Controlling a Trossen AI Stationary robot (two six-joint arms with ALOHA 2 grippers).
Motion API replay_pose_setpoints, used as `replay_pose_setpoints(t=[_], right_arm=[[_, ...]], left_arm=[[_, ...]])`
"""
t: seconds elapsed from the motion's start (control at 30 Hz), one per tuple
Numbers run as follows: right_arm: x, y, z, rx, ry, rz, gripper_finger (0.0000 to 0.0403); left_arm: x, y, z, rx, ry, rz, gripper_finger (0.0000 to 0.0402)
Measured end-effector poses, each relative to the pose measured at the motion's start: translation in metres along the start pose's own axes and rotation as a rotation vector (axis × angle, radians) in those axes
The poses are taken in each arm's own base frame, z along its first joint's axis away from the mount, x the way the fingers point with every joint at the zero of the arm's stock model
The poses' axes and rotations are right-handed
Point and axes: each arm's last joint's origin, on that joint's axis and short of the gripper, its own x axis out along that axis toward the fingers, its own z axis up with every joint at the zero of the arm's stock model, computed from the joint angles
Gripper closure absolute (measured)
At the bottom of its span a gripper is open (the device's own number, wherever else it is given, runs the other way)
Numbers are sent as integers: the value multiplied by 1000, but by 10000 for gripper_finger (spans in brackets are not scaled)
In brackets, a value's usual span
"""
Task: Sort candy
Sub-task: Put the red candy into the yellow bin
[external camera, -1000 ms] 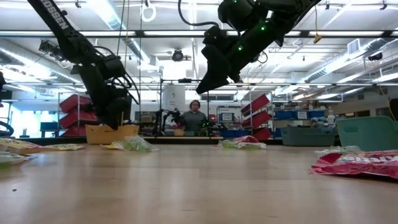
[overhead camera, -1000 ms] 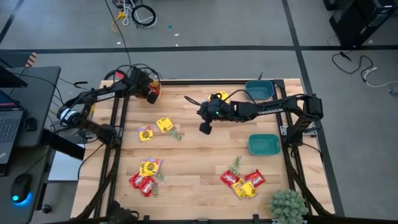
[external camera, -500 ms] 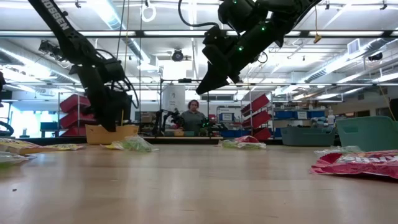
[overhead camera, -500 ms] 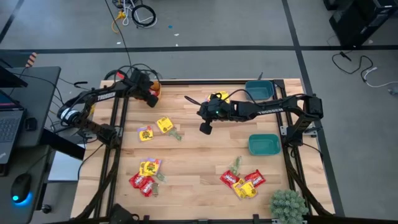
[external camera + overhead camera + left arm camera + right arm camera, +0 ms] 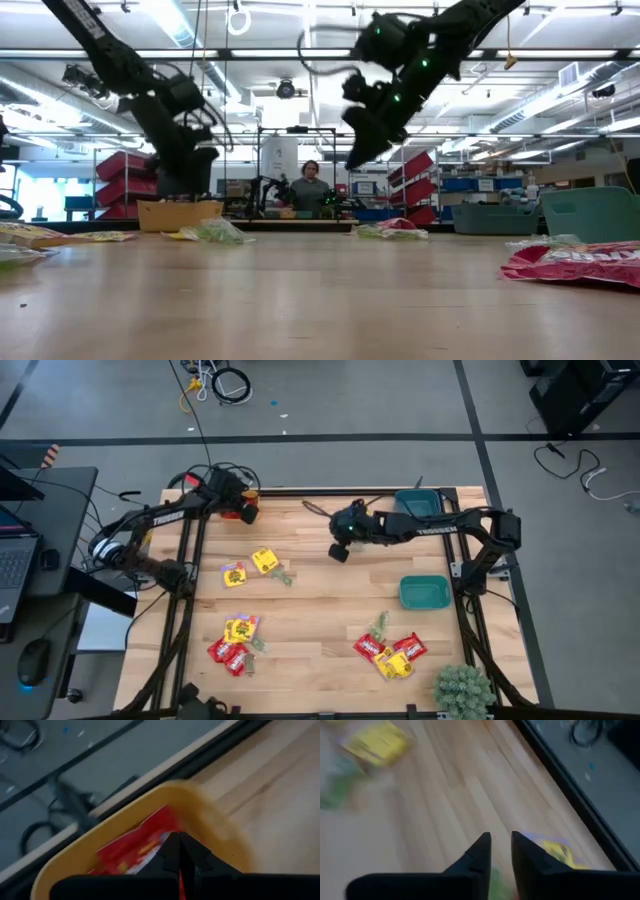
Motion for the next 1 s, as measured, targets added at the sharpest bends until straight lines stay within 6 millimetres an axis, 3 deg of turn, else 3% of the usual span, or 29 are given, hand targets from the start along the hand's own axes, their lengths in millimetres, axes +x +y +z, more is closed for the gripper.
replay_pose_setpoints(t=[0.23,0.4,0.63,1.0], right_arm=[[7,-24,-20,25,161,-28,260],[14,-36,-43,66,247,-56,244],[20,-42,-61,116,269,-11,261],[25,-45,-78,132,257,-3,332]], left_arm=[[-36,-30,18,78,-208,-190,401],[-48,-51,22,137,-270,-289,401],[-50,-65,21,200,-277,-332,401],[-53,-73,22,248,-312,-372,401]])
